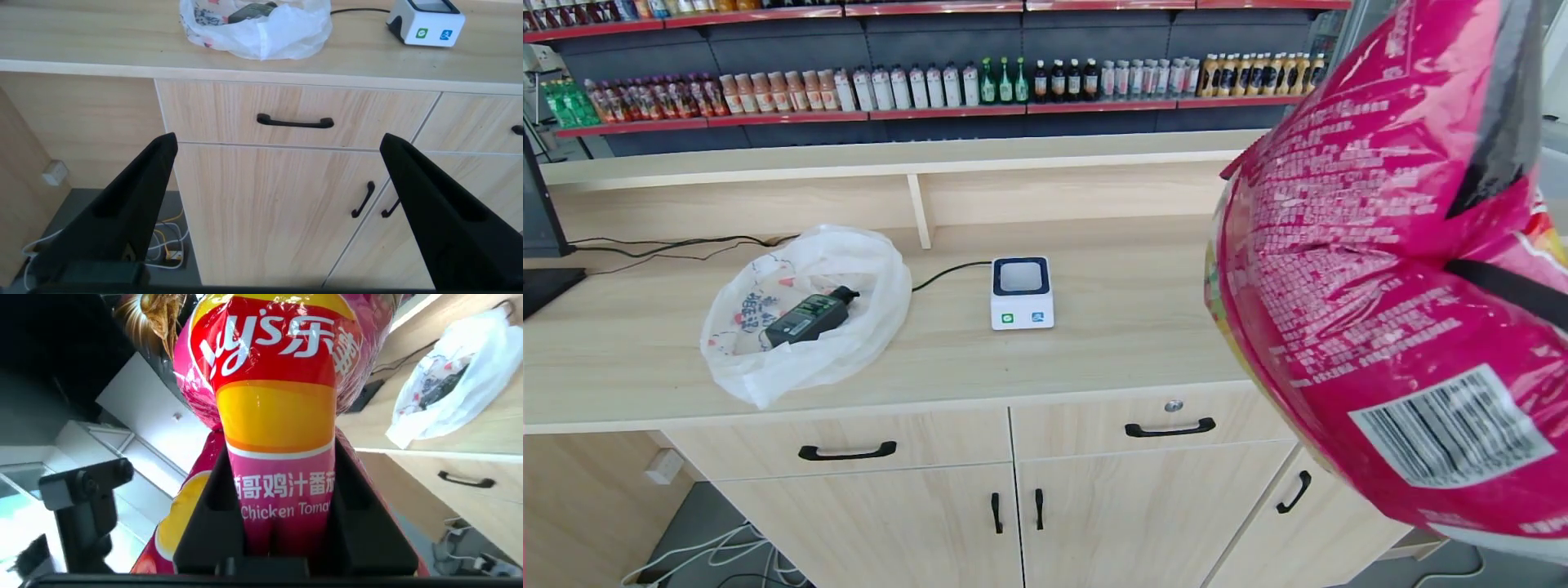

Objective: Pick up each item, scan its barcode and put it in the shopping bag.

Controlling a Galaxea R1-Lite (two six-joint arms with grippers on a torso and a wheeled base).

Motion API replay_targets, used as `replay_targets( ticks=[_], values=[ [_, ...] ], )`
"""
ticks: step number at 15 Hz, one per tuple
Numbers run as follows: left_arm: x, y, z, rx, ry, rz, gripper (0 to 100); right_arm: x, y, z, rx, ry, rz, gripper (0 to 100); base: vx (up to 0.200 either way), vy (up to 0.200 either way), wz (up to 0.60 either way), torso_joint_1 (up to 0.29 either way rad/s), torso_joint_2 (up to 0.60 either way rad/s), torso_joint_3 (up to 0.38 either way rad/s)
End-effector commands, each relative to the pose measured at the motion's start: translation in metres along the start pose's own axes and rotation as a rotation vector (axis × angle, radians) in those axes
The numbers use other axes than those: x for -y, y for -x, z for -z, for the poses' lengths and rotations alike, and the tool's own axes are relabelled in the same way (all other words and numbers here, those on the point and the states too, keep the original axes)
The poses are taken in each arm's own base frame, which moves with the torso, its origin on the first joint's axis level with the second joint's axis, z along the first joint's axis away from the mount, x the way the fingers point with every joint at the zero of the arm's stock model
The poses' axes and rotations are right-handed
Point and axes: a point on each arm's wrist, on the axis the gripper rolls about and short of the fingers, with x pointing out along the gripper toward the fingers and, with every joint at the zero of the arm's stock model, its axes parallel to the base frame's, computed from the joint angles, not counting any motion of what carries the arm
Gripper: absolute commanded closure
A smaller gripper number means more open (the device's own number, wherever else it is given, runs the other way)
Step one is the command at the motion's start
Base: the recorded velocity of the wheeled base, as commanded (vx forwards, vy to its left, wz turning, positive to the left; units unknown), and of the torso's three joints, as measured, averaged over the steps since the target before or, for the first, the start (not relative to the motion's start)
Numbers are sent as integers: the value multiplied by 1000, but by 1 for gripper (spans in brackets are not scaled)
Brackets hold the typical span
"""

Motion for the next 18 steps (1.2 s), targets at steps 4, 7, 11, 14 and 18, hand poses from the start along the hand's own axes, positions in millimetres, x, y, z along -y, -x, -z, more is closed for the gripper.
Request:
replay_targets(
  ticks=[4, 7, 11, 14, 18],
  values=[
    [0, 0, 0, 0, 0, -1, 0, 10, -22, -17, -16, 246, 175, 100, 0, 0, 0, 0, 0, 0],
    [0, 0, 0, -1, 0, 0, 0, 19, -36, -23, -5, 427, 398, 100, 0, 0, 0, 0, 0, 0],
    [0, 0, 0, 0, 0, -1, 0, 24, -33, -24, 3, 743, 657, 100, 0, 0, 0, 0, 0, 0],
    [0, 0, 0, -3, -6, 0, 0, 24, -24, -20, -22, 950, 785, 100, 0, 0, 0, 0, 0, 0],
    [0, 0, 0, -3, -5, 0, 0, 22, -21, -18, -46, 1032, 808, 100, 0, 0, 0, 0, 0, 0]
  ],
)
